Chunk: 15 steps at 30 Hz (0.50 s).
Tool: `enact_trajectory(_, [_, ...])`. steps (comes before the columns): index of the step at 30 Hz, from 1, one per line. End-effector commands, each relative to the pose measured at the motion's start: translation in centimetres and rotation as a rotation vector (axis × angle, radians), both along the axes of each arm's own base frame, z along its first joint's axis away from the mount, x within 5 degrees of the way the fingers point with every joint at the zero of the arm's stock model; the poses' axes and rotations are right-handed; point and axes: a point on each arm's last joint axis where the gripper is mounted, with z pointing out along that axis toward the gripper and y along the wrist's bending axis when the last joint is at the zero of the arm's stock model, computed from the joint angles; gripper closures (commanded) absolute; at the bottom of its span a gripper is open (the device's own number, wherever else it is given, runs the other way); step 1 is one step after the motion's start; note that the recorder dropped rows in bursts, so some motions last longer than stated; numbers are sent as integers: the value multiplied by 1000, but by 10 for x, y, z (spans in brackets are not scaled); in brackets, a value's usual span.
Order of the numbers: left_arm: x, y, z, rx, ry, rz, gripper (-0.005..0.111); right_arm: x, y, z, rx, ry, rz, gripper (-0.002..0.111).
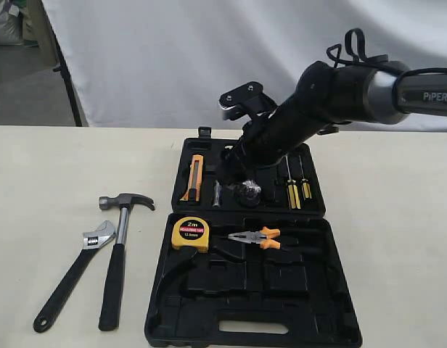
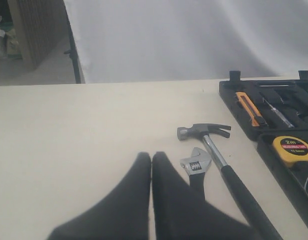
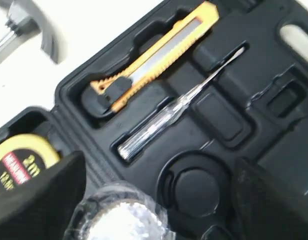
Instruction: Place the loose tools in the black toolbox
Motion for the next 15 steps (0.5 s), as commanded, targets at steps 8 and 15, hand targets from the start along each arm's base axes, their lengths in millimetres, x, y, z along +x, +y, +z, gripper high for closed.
enact_trajectory(8, [0, 0, -1, -10, 1, 5, 106, -3, 4, 15, 49, -22, -33, 4])
enact_trajectory(15, [0, 0, -1, -10, 1, 5, 106, -20, 5, 69, 264, 50, -106, 4])
